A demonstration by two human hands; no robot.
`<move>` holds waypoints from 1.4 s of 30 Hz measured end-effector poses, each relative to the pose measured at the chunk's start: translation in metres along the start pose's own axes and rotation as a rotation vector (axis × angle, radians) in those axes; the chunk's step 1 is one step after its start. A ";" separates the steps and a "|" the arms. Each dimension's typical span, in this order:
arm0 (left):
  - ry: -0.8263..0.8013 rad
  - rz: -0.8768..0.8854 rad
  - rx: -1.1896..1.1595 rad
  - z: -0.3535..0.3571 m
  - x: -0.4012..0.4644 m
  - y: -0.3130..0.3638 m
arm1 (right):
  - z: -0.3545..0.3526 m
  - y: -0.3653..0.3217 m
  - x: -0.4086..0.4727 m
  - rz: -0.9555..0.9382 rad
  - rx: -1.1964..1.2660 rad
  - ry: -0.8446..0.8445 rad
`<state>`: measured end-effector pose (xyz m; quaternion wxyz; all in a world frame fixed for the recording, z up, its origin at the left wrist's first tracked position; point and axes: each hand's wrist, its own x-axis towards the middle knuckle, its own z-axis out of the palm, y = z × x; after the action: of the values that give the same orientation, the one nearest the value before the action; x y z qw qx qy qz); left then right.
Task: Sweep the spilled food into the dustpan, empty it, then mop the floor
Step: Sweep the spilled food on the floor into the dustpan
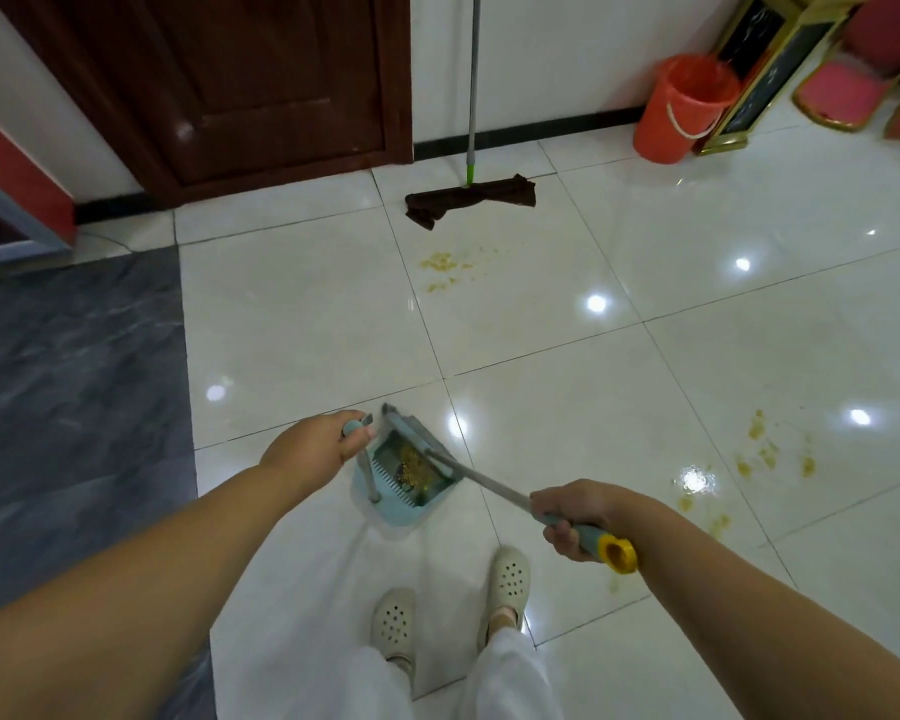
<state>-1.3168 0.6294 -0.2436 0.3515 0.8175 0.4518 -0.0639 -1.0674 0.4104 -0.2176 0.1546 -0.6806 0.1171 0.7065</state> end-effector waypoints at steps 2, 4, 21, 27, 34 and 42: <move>-0.003 0.001 -0.010 -0.001 -0.004 -0.002 | 0.003 0.002 -0.006 0.003 -0.029 0.009; -0.002 -0.017 -0.054 -0.002 -0.009 -0.005 | 0.006 0.003 -0.007 -0.009 -0.058 0.033; -0.049 -0.026 0.069 -0.024 -0.032 -0.043 | 0.063 -0.005 0.020 -0.030 0.111 -0.016; -0.069 -0.019 0.070 -0.029 -0.039 -0.051 | 0.061 -0.015 -0.006 -0.019 0.127 -0.072; -0.009 -0.023 0.121 -0.043 -0.051 -0.064 | 0.053 -0.036 -0.007 -0.107 0.036 0.071; -0.006 -0.030 0.104 -0.049 -0.064 -0.087 | 0.044 -0.051 0.035 -0.178 0.045 0.192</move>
<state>-1.4331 0.6457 -0.2249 0.3090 0.8274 0.4592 -0.0948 -1.0902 0.4762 -0.2482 0.2201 -0.7492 0.0865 0.6187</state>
